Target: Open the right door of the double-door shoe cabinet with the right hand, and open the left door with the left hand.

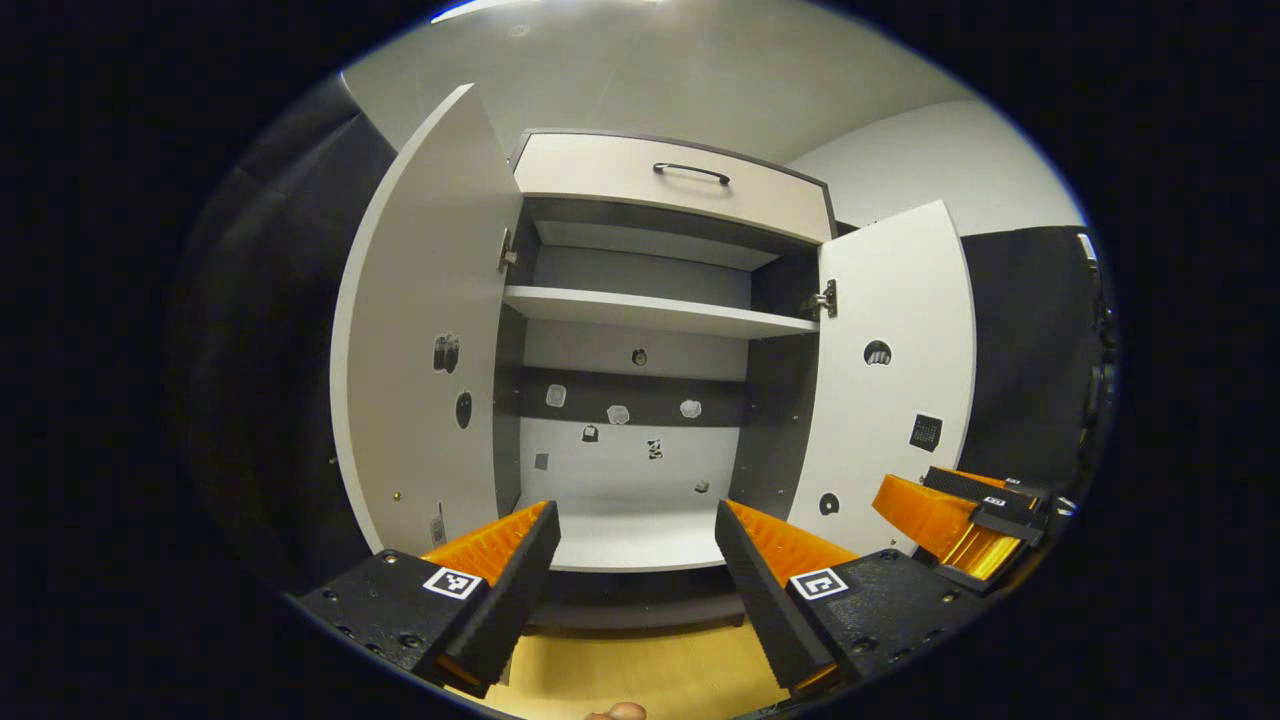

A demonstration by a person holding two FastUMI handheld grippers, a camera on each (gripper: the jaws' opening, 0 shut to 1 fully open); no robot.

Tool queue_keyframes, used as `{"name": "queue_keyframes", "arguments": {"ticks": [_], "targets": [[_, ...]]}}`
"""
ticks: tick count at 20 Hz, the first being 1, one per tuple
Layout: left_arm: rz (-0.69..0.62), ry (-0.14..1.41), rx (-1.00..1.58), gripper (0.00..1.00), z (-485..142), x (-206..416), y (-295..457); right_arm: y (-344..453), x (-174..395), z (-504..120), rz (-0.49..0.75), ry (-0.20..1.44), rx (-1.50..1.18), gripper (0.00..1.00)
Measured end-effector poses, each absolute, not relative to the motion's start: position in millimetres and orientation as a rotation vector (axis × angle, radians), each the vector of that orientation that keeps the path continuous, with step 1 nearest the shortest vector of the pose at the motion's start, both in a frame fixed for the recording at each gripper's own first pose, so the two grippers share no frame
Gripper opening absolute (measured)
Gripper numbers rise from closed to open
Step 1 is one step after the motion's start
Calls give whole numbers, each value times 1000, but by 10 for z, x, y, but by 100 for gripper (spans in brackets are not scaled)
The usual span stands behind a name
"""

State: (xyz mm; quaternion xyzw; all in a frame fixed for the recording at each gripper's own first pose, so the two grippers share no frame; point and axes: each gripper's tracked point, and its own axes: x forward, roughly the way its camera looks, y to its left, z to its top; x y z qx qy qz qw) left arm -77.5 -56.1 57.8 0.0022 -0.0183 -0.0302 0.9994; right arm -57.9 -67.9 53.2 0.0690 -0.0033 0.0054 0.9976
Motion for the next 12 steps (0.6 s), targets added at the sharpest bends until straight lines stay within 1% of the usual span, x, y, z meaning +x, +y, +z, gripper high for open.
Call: {"name": "queue_keyframes", "arguments": {"ticks": [12], "targets": [[-48, -21, 14, 96, 529, -593, -612, -771, -416, 518, 10, -17, 108, 91]]}}
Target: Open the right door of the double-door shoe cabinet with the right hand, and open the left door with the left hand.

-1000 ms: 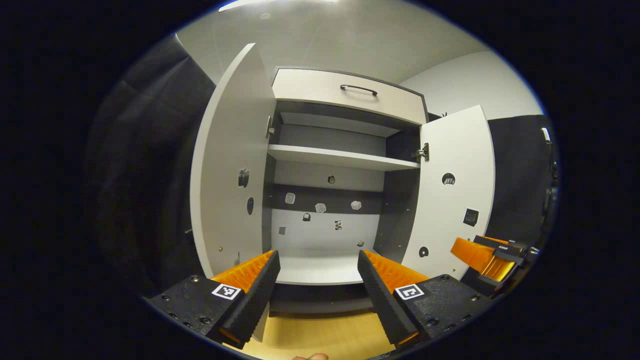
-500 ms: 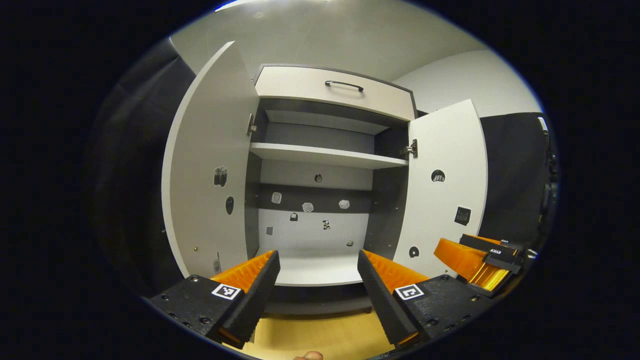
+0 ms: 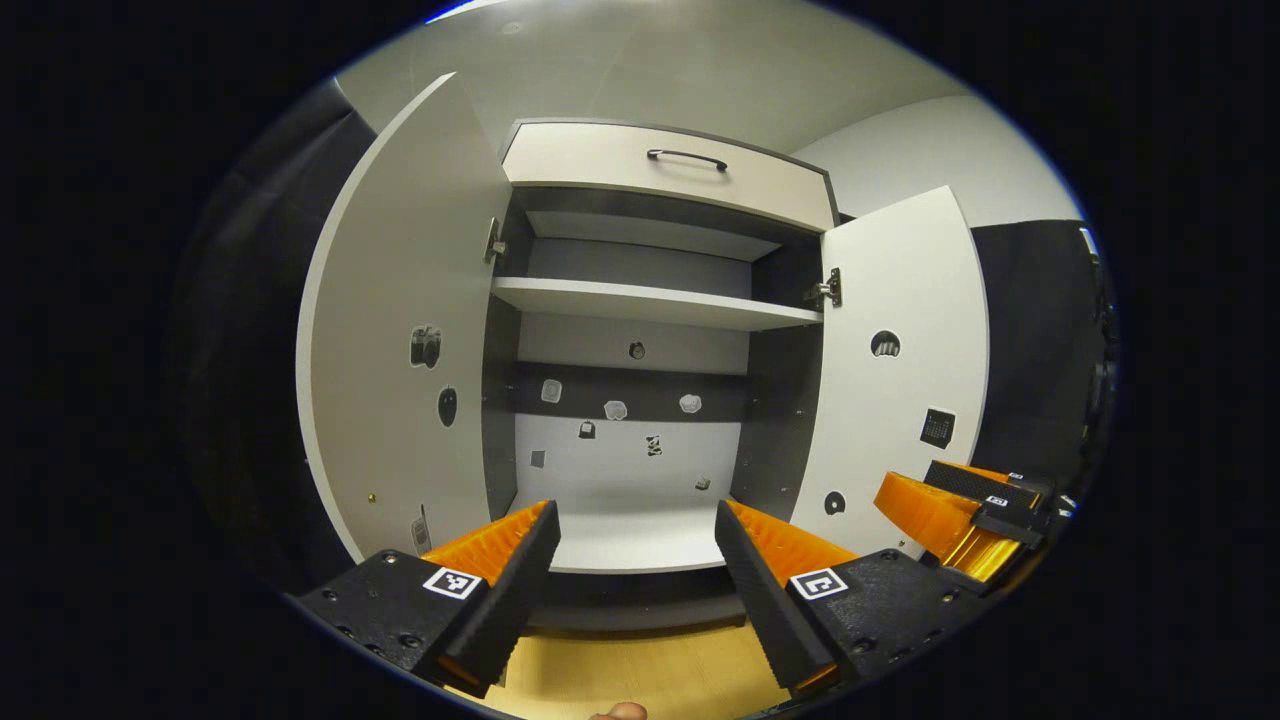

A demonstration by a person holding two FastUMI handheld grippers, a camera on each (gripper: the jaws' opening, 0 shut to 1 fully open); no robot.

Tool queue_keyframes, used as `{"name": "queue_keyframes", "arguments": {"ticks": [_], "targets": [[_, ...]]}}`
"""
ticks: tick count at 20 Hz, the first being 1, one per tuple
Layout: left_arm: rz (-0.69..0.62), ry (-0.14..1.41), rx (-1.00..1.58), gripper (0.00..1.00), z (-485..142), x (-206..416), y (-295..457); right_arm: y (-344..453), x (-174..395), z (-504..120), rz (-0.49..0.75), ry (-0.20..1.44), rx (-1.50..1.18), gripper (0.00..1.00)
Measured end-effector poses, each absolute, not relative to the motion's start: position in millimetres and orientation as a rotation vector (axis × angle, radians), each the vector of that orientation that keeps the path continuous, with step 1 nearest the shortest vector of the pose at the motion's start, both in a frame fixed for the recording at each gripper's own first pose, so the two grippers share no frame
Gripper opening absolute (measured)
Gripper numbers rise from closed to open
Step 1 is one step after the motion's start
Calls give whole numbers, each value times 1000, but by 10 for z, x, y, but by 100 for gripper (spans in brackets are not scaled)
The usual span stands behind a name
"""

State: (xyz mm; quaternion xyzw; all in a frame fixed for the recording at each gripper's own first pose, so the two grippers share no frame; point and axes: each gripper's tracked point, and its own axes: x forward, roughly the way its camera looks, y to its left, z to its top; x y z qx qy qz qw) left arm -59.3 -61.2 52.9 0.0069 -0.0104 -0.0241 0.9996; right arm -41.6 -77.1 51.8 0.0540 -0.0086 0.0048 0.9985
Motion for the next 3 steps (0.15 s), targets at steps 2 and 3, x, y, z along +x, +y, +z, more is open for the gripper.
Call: {"name": "queue_keyframes", "arguments": {"ticks": [2, 3], "targets": [[-47, -24, 14, 96, 531, -595, -616, -797, -406, 499, 7, -14, 109, 91], [-47, -24, 14, 96, 529, -587, -623, -806, -410, 488, 7, -11, 108, 91]]}}
